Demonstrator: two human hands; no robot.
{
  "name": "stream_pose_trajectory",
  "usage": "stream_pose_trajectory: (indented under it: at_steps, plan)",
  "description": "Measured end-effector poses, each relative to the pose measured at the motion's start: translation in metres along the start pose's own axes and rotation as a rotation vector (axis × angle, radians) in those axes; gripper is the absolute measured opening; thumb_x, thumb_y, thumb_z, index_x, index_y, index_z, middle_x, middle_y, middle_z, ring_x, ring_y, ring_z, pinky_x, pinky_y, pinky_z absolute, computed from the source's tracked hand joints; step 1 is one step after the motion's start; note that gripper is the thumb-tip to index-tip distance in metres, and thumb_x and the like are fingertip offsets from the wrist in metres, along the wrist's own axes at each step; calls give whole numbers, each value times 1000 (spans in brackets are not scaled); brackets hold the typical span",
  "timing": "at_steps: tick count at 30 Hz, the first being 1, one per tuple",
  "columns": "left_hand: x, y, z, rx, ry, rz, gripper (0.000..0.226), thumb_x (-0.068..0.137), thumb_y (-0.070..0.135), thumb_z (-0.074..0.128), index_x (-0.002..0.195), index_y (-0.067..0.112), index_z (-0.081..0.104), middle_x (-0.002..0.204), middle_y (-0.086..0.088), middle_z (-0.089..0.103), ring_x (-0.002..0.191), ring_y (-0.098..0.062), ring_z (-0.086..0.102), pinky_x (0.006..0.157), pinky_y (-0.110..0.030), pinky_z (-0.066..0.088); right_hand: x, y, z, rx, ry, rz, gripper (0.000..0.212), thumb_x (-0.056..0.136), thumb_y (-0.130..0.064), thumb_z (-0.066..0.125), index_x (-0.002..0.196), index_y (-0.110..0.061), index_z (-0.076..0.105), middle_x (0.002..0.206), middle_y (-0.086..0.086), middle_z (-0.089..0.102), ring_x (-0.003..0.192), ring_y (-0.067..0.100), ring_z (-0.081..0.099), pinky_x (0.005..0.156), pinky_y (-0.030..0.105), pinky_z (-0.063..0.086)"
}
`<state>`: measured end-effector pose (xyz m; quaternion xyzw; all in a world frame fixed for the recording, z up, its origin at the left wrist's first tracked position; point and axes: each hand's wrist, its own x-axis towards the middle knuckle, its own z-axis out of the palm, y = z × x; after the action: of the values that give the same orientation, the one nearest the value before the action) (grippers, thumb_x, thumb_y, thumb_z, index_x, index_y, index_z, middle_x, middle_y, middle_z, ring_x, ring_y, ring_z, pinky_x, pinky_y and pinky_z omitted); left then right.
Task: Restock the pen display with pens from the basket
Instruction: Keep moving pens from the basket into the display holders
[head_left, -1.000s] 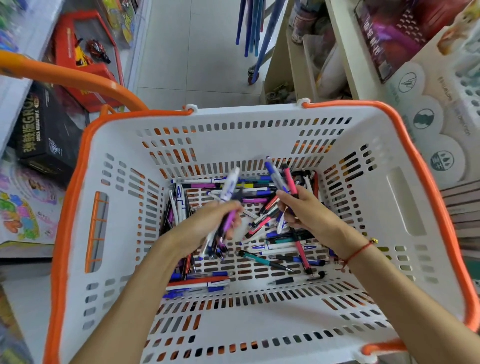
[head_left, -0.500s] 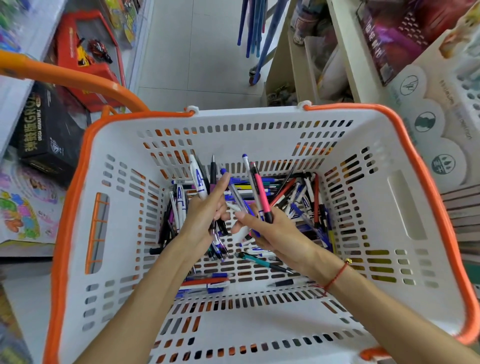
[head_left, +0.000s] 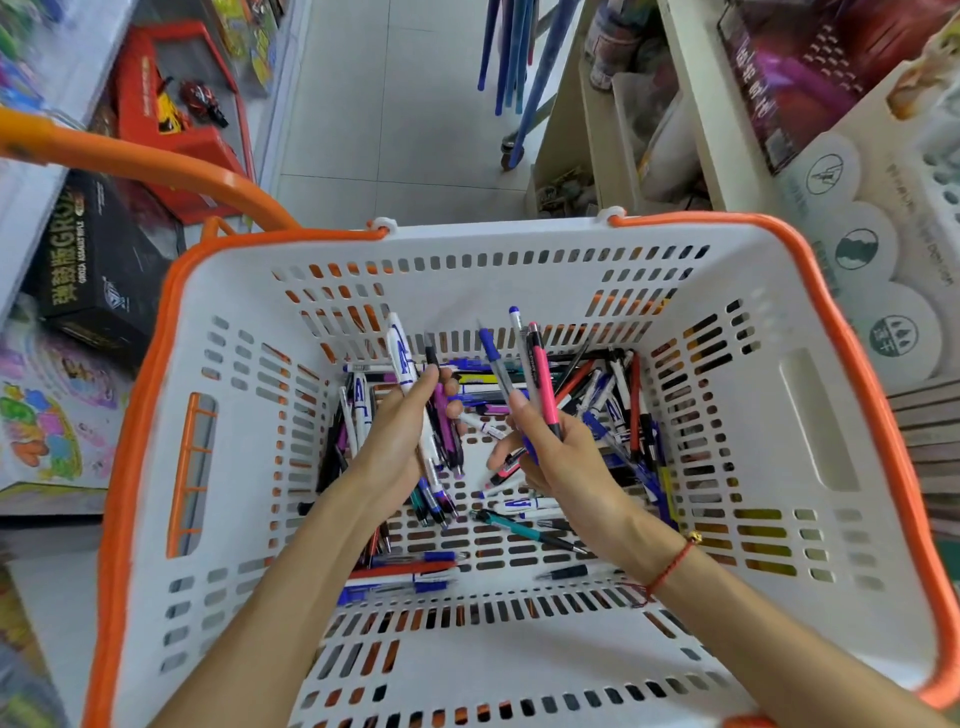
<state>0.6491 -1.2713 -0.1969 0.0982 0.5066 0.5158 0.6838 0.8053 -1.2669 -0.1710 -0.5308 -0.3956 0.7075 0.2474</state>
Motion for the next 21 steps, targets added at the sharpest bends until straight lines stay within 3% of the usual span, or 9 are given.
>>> stream_pose_trajectory:
  at_steps: [2,6,10,12,14,15,17,18,21]
  plan:
    - [-3,0,5,-27,-1,-31,21,103,26,42,101,12,57,63,5,41,45,-4,37,43,-16,38,1,3,1,-8,-20,26,23,98,-36,49,94,-14,55,63,12,60,35,7,26,39,16,25]
    - [-10,-2,11,264,32,-19,34,81,54,59,97,26,66,55,7,28,45,-5,28,46,-18,30,1,6,2,-43,-133,130,36,97,-42,48,93,-6,53,53,4,55,38,11,22,41,20,19]
    - [-7,-9,6,335,68,-17,29,75,55,67,81,27,70,56,3,47,55,-11,47,67,-30,46,2,7,3,13,-260,248,39,102,-44,39,112,-9,52,60,3,53,40,11,19,47,25,13]
    - [-5,-9,4,372,78,-14,33,74,65,64,89,37,73,88,0,71,92,-23,66,97,-49,46,3,8,2,56,-287,278,38,104,-41,38,121,-9,51,67,4,57,40,11,20,46,23,15]
    - [-7,-9,4,425,59,-10,48,72,76,60,106,42,69,120,-5,68,121,-38,56,108,-62,34,4,7,-1,66,-265,308,36,103,-38,40,120,-8,48,74,6,63,40,11,23,42,19,20]
    - [-6,-10,2,446,61,-6,55,74,78,58,112,39,66,123,-5,66,122,-34,56,110,-58,33,4,6,-3,32,-246,308,35,103,-37,42,121,-7,48,79,6,68,40,11,25,41,18,21]
    - [-4,-8,2,481,159,70,35,90,63,52,103,33,63,105,4,69,95,0,64,98,-32,42,6,3,-11,-118,-202,270,35,102,-36,43,128,-14,52,95,7,73,39,9,26,39,16,23]
    - [-2,-6,0,488,222,122,24,97,49,48,94,30,62,91,7,68,75,5,63,86,-27,44,8,2,-16,-204,-181,254,35,102,-35,43,130,-17,54,103,9,73,39,7,25,37,15,23]
    - [3,-2,-9,516,359,231,29,103,32,44,80,20,57,71,2,60,62,-10,56,69,-29,47,12,-12,-35,-336,-240,340,33,100,-35,47,126,-20,62,96,11,68,42,5,27,37,15,22]
